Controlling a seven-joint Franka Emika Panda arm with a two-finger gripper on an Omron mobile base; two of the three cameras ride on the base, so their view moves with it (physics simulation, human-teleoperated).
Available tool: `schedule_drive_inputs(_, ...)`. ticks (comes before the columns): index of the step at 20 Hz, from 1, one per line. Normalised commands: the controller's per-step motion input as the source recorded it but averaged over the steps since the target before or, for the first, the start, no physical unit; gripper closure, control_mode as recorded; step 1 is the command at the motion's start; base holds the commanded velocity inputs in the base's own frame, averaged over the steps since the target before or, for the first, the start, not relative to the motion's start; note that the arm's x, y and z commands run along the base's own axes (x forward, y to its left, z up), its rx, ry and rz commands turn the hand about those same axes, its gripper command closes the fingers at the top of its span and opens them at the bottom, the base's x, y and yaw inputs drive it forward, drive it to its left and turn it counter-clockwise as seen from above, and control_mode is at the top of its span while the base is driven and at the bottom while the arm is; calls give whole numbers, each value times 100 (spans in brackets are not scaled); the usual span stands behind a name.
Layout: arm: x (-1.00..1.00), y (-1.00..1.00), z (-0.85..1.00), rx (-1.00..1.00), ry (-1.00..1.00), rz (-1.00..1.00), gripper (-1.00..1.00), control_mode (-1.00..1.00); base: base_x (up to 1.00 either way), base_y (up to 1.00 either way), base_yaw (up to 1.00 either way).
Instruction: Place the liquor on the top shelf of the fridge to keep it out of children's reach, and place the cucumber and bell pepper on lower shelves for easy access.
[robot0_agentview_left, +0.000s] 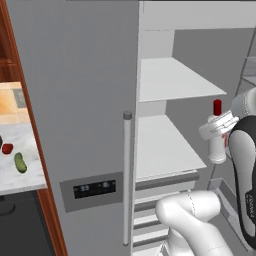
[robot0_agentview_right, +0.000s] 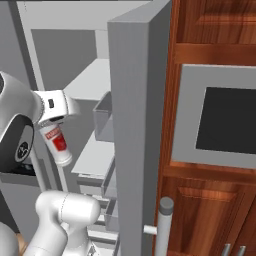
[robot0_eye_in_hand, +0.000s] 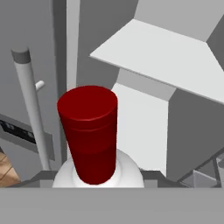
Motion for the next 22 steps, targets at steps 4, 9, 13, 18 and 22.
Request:
schedule_drive_inputs(4,18,0,4,0,-16,1,100,-100,6,0,1)
schedule_drive_inputs(9,21,0,21,0,-25,0,100,-100,0,0,0)
schedule_drive_inputs(13,10,0,46,0,-27,0,100,-100,0,0,0)
schedule_drive_inputs(18,6,0,53,0,-20,-3,100,-100,0,0,0)
schedule_drive_inputs(22,0,4,46,0,-7,-7,100,-100,0,0,0)
